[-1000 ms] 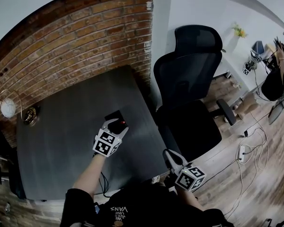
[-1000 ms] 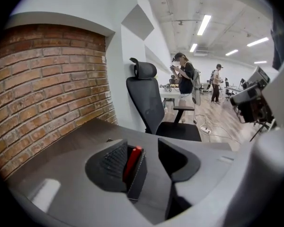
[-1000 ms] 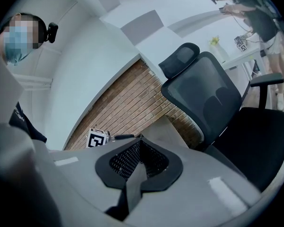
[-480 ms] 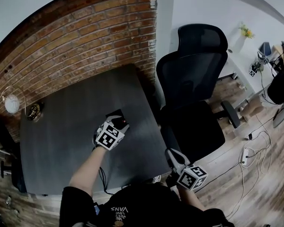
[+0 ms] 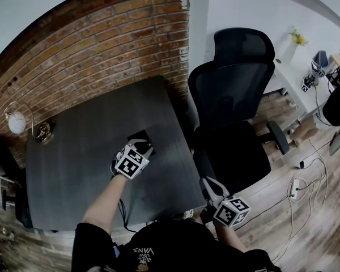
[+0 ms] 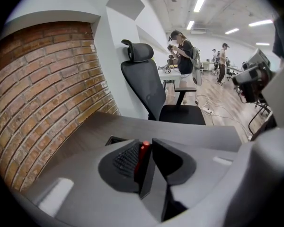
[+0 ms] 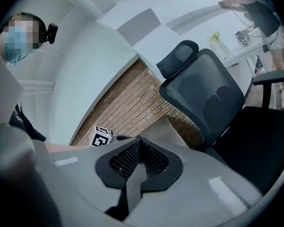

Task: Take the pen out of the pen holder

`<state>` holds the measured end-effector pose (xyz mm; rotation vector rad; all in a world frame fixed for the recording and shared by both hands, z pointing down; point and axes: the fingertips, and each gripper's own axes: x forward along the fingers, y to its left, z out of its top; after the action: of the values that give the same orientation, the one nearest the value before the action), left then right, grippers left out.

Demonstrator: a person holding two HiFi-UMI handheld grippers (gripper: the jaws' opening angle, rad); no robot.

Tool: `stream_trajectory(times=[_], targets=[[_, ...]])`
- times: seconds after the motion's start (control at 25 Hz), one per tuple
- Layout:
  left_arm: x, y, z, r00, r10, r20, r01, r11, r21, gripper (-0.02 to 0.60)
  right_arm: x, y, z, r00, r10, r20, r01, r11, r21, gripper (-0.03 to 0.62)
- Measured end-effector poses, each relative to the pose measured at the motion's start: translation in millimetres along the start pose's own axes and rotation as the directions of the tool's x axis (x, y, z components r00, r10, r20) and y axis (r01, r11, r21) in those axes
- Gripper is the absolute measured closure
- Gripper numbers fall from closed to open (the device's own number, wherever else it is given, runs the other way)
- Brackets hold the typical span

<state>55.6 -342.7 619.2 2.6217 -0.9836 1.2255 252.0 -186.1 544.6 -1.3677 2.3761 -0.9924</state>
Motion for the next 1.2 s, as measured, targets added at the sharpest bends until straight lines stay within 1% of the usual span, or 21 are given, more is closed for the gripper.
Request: stream_trajectory(times=[0.2, 0.32, 0.44, 0.52, 0.72, 1.0, 1.12, 1.2], targets=[[-1.0, -0.9, 1.3, 1.000, 0.007, 0.005, -0.007, 1.000, 0.015, 0.455, -2.1, 1.6, 1.2, 1.000, -0.004, 0.003, 0.005, 1.000, -0.003, 0.594], [-5.3, 2.2, 7.5, 0.999, 0.024, 0.032, -0.025, 0.999, 0.037, 0.470, -2.8, 4.4, 0.9, 1.000, -0.008, 0.011, 0.008, 1.000, -0.004, 0.594], [-10.8, 5.6, 14.6, 0.997, 0.034, 0.063, -0.036, 0.999, 0.037, 0.476, -3.4, 7.3, -0.4, 1.000, -0.013, 0.014, 0.013, 1.000, -0.005, 0.594], [-14.1, 6.9, 17.0, 0.996, 0.036, 0.083, -0.039, 0.999, 0.033, 0.476, -3.2, 10.6, -2.3, 1.000, -0.014, 0.016, 0.014, 1.000, -0.004, 0.594], [-27.2, 11.0, 21.3, 0.990, 0.034, 0.134, -0.032, 0.999, -0.018, 0.476, 0.4, 20.8, -6.8, 1.000, -0.016, 0.016, 0.016, 1.000, -0.009, 0.594], [-58.5, 21.9, 30.0, 0.970, 0.062, 0.237, -0.054, 0.998, -0.038, 0.477, 11.4, 41.0, -16.2, 1.000, -0.006, 0.008, 0.006, 1.000, -0.024, 0.594], [-71.9, 30.9, 28.9, 0.956, 0.083, 0.282, -0.075, 0.996, -0.038, 0.477, 16.4, 52.3, -18.6, 1.000, -0.004, 0.001, 0.004, 1.000, -0.031, 0.594], [-83.5, 33.4, 30.4, 0.945, 0.088, 0.314, -0.076, 0.996, -0.051, 0.477, 18.7, 58.5, -21.4, 1.000, -0.002, -0.002, 0.002, 0.999, -0.039, 0.594]])
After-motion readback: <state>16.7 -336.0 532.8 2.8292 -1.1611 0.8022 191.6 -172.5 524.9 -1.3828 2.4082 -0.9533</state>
